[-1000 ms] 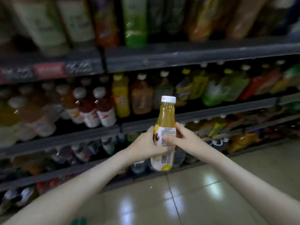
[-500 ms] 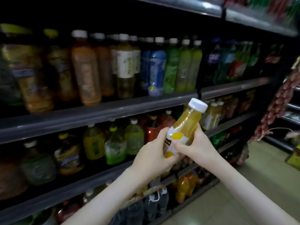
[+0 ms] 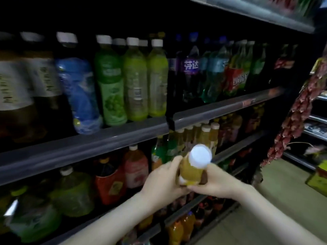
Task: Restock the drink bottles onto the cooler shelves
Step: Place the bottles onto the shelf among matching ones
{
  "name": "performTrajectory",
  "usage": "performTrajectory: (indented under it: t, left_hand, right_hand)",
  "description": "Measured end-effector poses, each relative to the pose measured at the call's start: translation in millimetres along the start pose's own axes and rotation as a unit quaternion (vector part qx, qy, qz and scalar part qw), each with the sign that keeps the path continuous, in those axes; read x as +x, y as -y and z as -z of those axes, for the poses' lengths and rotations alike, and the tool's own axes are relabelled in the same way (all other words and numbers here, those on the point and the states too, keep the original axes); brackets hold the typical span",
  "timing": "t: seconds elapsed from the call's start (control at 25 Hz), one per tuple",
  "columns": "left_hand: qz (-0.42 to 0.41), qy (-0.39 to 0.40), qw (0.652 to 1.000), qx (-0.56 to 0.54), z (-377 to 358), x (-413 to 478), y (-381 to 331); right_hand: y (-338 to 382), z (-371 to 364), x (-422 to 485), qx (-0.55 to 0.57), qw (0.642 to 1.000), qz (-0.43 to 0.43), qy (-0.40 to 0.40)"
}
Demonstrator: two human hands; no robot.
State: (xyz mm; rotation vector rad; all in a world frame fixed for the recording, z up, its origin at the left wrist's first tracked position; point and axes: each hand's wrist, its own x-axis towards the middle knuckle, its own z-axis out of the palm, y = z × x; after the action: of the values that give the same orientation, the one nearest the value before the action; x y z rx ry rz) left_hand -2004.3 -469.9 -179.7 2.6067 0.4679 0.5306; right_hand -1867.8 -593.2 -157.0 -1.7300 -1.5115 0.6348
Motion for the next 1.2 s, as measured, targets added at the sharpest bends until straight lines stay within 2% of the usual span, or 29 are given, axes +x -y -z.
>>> performTrajectory:
  t: [0.08,0.16,0.24,0.36,0.48,0.52,0.6,0.72,0.92,1.04,1.2]
  left_hand:
    - [0.018,0.028,0.999,-0.008,-45,21,0]
    - [0.040,0.049,0.998,-0.019,-77,49,-2]
    - [0.068,0.043,0.996,-0.032,-99,81,-1]
    - [0.150,-0.034,0.984,-0.090,-134,129,0]
    - [0.267,-0.100,0.950,-0.129,-163,171,0]
    - [0.298,-0.115,0.939,-0.126,-170,184,3]
    - [0.341,-0.140,0.922,-0.117,-182,205,9]
    - [0.366,-0.138,0.913,-0.117,-199,221,14]
    - [0.367,-0.129,0.912,-0.129,-212,239,24]
    - [0.370,-0.127,0.910,-0.139,-215,238,24]
    - [0.400,-0.108,0.890,-0.192,-222,226,19]
  right_hand:
    - [-47,13,-1,0.008,0.999,-0.041,0.033]
    - [-87,29,5,0.042,0.996,-0.077,0.022]
    - [-120,47,16,0.066,0.995,-0.073,0.016]
    - [-180,88,42,0.022,0.998,-0.054,-0.031]
    - [-245,135,71,-0.073,0.974,-0.117,-0.179]
    - [-257,150,82,-0.066,0.969,-0.140,-0.193]
    - [-284,170,107,-0.022,0.974,-0.165,-0.150]
    - [-316,162,136,0.015,0.983,-0.173,-0.058]
    - [-348,142,157,0.032,0.992,-0.116,-0.034]
    - [-354,138,160,0.029,0.988,-0.137,-0.067]
    - [-339,132,144,0.058,0.978,-0.143,-0.139]
